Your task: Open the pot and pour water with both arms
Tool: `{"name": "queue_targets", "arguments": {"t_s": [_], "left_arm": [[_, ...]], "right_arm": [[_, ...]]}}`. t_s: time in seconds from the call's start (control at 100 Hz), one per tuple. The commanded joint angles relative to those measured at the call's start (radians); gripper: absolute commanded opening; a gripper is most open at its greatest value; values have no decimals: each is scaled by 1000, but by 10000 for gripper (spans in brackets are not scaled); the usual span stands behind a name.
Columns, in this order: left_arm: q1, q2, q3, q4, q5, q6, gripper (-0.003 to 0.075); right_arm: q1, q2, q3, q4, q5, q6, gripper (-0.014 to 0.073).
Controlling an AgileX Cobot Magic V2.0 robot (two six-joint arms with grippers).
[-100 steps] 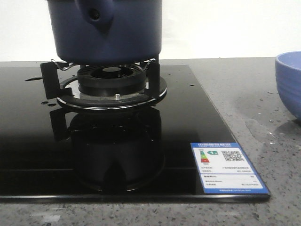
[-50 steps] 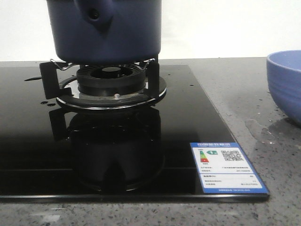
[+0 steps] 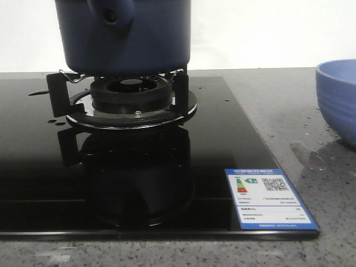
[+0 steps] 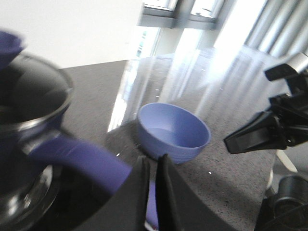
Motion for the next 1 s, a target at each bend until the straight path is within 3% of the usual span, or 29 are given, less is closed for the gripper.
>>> {"name": "queue_targets", "arguments": {"t_s": [0.0, 0.15, 0.23, 0.3, 0.4, 0.47, 0.59, 0.79, 0.99], "left_arm": [[-8, 90, -95, -89, 77, 120, -18], [9, 243, -229, -89, 150, 229, -10], [17, 297, -289, -86, 154, 283, 66], [18, 336, -336, -81, 145, 298, 196], [18, 370, -374, -81, 73, 301, 421], [18, 382, -378, -81, 4, 314, 500], [20, 398, -378, -86, -85, 419, 507], [113, 462, -378, -237, -65, 596, 507], [206, 558, -378, -401, 67, 768, 507]], "right_arm": [[2, 32, -37, 145, -55, -142, -64], [2, 34, -37, 178, -152, -292, -58], [2, 34, -37, 178, -189, -346, -26], [2, 34, -37, 178, -214, -351, 78], [2, 34, -37, 178, -233, -351, 334], [2, 34, -37, 178, -239, -351, 489], [2, 34, -37, 180, -239, -351, 603], [2, 34, -37, 217, -242, -351, 599], [2, 34, -37, 229, -242, -351, 599]]}}
